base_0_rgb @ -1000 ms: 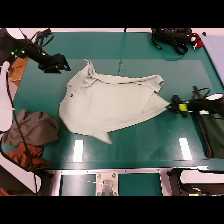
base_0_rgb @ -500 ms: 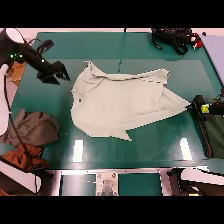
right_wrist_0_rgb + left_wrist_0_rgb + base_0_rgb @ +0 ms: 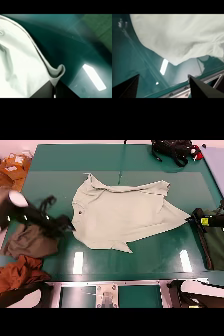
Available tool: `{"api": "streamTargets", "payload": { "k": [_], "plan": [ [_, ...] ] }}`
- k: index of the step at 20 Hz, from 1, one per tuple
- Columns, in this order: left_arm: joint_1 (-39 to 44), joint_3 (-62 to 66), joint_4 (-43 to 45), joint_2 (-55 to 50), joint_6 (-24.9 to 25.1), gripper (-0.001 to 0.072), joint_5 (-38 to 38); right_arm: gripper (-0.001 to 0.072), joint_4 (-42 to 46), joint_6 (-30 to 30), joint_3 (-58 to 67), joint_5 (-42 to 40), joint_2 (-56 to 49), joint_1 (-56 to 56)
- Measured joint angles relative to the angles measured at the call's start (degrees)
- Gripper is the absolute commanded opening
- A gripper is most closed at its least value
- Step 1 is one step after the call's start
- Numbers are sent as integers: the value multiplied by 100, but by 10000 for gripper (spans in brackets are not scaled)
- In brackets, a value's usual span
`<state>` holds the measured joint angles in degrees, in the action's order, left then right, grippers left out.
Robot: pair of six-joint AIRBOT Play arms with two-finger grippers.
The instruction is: Fold the shirts.
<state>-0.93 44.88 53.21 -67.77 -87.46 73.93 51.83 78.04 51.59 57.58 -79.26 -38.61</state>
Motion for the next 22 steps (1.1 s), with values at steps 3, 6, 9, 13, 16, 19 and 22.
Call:
{"api": "streamTargets", "payload": {
  "k": [3,6,9,13,16,19,22],
  "plan": [
    [619,-1235,-743,291,35,698,-1241,10,-11,-9,-2,-39,2,114],
    [1320,-1816,-1475,348,70,667,-2485,10,-22,-15,-4,-59,2,197],
    [1768,-2072,-1781,291,103,60,-3416,11,-26,-15,-4,-72,2,232],
    [1965,-2013,-1880,278,308,27,-3954,10,-26,-15,-4,-63,7,245],
    [2006,-1416,-1602,319,485,27,-3731,10,-122,-22,31,81,116,247],
    [2026,-212,-667,352,350,27,-2994,9,-476,-101,286,310,551,247],
    [2028,1617,511,365,24,27,-2041,9,-820,-136,927,507,1287,247]
  ]
}}
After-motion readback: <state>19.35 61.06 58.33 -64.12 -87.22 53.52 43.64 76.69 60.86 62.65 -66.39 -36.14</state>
